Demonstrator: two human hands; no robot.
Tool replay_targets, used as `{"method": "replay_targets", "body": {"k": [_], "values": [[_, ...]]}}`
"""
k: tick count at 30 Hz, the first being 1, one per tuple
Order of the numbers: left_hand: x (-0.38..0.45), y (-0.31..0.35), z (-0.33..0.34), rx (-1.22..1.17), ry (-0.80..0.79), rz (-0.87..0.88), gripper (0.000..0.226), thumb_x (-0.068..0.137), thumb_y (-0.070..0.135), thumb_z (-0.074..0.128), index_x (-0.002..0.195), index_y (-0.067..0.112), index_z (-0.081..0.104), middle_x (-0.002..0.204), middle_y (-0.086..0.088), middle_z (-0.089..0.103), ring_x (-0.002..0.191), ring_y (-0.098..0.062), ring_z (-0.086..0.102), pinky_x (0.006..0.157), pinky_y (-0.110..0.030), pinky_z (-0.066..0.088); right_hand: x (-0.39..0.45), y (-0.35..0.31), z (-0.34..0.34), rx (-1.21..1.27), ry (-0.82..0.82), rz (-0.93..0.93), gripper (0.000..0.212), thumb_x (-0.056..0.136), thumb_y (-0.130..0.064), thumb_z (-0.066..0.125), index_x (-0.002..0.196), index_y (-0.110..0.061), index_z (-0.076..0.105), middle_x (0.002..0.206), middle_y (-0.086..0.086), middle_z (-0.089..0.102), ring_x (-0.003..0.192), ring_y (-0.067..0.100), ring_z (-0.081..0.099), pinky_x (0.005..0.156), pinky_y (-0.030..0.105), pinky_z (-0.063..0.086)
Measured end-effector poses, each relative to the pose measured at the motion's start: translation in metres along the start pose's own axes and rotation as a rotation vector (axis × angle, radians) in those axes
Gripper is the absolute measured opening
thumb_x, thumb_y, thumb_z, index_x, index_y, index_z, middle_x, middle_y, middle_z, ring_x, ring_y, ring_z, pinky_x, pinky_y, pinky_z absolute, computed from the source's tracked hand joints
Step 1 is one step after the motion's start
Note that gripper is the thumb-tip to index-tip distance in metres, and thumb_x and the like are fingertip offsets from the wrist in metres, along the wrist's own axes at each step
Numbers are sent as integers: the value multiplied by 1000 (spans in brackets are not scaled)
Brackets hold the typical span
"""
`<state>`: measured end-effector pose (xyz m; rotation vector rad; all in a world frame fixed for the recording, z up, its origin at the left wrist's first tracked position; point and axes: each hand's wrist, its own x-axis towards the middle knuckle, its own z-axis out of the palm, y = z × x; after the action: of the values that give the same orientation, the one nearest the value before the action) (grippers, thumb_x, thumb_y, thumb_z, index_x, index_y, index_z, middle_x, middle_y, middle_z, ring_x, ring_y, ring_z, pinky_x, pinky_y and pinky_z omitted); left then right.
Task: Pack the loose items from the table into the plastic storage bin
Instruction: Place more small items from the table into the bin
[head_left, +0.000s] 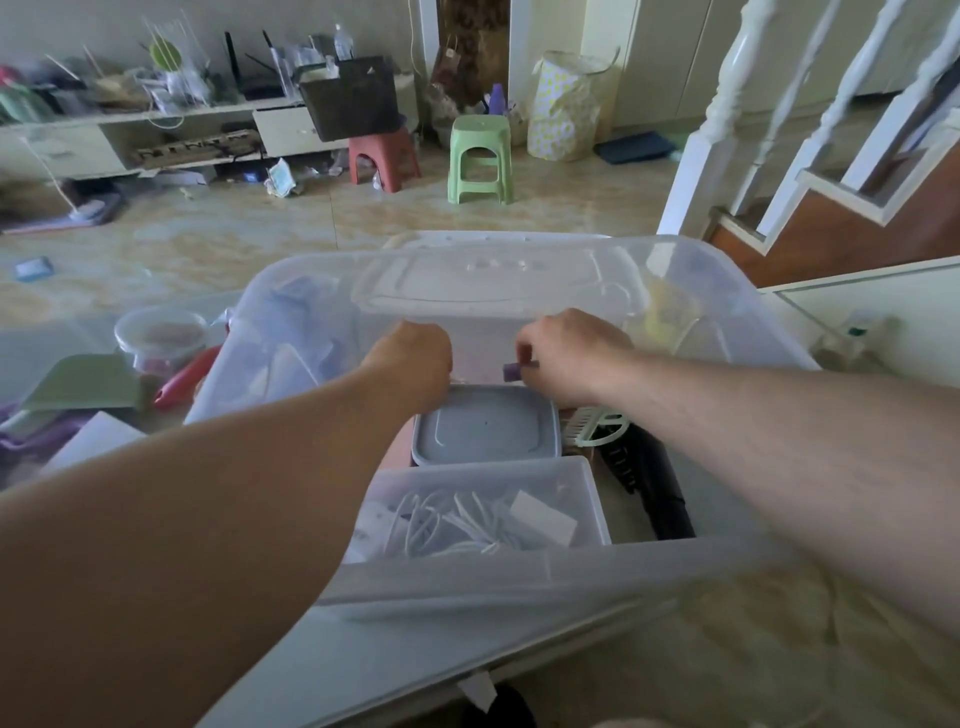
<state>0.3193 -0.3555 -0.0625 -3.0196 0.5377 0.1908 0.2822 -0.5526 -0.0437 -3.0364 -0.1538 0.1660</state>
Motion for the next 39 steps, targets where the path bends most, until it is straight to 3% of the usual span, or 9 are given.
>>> {"method": "replay_targets", "body": {"k": [7,11,15,18,21,24,29,32,39], "values": [[-6,5,-2,-91,-118,-31,38,90,10,56,121,19,75,127,-5,70,116,-30,65,100,-41,56,-8,1,-2,35,-120,-48,45,97,-15,47,132,-35,66,135,-5,67,123,22,61,98,32,50],[-13,13,-5,-29,-263,4,35,97,10,53,127,14,71,129,-7,68,105,-26,64,83,-30,57,-17,-4,-11,16,-178,-85,42,98,-17,48,129,-35,68,132,-8,68,121,19,62,103,34,50],[-23,15,-28,-20,-282,-2,41,100,12,52,140,13,62,143,-9,60,127,-28,60,103,-35,50,-26,-14,-38,17,-129,-113,40,95,-21,48,123,-41,69,126,-10,68,112,17,62,95,36,53],[-44,2,-77,-122,-262,6,42,103,21,52,144,14,58,132,-8,65,115,-27,68,101,-42,56,-38,-40,-68,33,-78,-173,37,96,-20,53,123,-38,70,122,-11,69,107,15,62,92,34,52],[-87,-44,-127,-278,-40,13,35,100,25,59,133,27,67,120,3,69,96,-20,71,92,-39,59,-54,-88,-94,143,22,-268,32,94,-20,58,118,-36,71,113,-14,69,98,11,63,91,29,49],[-142,-109,-142,-350,318,-62,31,95,17,56,119,31,73,109,7,66,80,-7,57,68,-19,44,-76,-152,-108,314,84,-353,26,93,-20,62,112,-36,71,106,-16,67,91,7,63,83,26,46],[-231,-210,-79,-405,245,-332,23,89,34,58,105,35,74,107,6,74,91,-17,67,78,-27,53,-98,-269,-105,410,96,-508,29,89,-21,67,116,-28,75,102,-7,71,88,10,64,74,20,47],[-271,-246,-16,-381,118,-450,28,90,27,63,113,36,76,120,8,70,109,-19,64,90,-26,46,-98,-334,-76,394,61,-524,28,86,-28,63,112,-30,74,107,-2,72,100,20,65,86,30,53],[-294,-288,85,-434,-92,-669,50,87,34,47,135,42,57,134,-10,46,123,-38,48,104,-46,47,-70,-406,43,218,-130,-91,50,86,-37,60,134,-25,51,143,14,39,130,40,46,101,46,46]]}}
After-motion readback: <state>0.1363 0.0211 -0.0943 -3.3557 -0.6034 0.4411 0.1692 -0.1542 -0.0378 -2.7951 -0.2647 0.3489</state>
